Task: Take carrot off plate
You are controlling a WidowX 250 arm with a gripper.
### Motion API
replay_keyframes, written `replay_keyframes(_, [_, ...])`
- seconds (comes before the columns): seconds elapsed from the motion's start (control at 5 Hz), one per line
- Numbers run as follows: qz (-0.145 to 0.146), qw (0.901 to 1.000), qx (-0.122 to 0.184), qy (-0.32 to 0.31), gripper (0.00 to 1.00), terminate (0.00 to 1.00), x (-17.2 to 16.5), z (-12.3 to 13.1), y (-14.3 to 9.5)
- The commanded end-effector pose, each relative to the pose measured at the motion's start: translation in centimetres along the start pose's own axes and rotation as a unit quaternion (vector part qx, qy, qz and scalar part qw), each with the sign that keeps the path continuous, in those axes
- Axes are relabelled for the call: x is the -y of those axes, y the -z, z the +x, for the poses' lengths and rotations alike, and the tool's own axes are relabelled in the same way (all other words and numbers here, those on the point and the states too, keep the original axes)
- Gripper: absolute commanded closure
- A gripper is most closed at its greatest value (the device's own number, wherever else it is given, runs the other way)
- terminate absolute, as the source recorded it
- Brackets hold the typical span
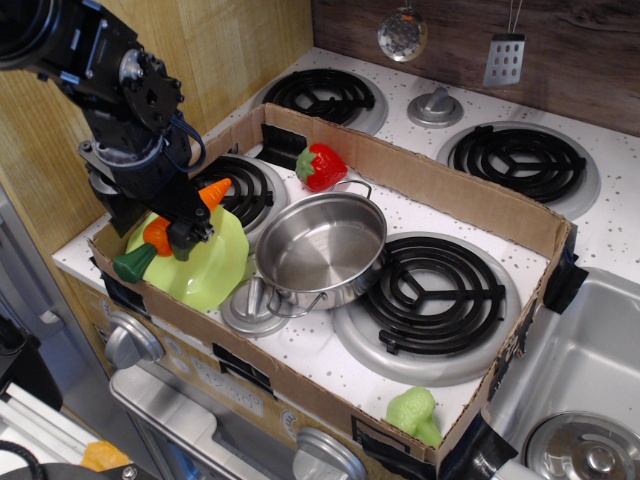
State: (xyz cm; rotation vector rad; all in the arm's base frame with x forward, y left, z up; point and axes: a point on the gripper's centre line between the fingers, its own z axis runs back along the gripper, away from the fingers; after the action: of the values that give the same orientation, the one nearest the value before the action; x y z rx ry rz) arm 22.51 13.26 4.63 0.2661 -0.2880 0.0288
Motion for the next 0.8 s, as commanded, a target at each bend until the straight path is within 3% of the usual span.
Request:
replay_keyframes(0.0, [-0.014,0.9998,0.016,0.001,0.0,0.0,-0.8,0.4,1.0])
replay_keyframes(0.2, [-0.025,0.9994,0.025,0.0,0.0,0.0,-1.0,0.6,1.6])
replay_keyframes(0.4, [-0.029,0.9992,0.019,0.018,1.0,0.0,-1.4,1.3,1.3])
replay_keyframes(0.6, [-0.031,0.9991,0.012,0.025,1.0,0.0,-1.6,2.6,0.9])
